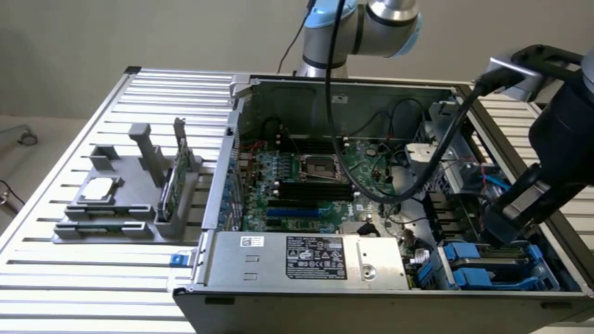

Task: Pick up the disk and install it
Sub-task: 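Insert the first disk wire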

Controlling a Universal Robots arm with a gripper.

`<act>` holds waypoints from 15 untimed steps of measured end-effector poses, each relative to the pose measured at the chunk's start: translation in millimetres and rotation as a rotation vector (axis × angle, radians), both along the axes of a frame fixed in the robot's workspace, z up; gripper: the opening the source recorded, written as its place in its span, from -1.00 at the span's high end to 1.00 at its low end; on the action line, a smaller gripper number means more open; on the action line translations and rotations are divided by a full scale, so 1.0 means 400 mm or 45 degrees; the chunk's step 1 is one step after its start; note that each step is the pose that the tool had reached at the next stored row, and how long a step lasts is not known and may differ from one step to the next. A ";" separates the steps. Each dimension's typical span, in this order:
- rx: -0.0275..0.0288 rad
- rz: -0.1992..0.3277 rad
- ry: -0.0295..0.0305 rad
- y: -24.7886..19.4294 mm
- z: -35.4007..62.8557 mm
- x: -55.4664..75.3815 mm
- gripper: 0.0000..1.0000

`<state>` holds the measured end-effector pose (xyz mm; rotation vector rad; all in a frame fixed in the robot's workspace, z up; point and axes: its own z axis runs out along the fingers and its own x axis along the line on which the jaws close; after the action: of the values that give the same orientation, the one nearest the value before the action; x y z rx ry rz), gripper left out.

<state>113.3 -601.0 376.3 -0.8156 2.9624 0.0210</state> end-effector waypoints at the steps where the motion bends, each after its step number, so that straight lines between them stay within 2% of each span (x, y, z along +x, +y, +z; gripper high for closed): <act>1: 0.0000 -0.022 0.0000 0.000 0.000 0.000 0.26; 10: 0.0000 -0.226 0.0002 0.000 -0.004 0.000 0.26; 15: 0.0026 -0.329 0.0004 0.000 -0.007 0.000 0.26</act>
<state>113.3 -601.0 373.6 -0.4269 3.0415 0.0103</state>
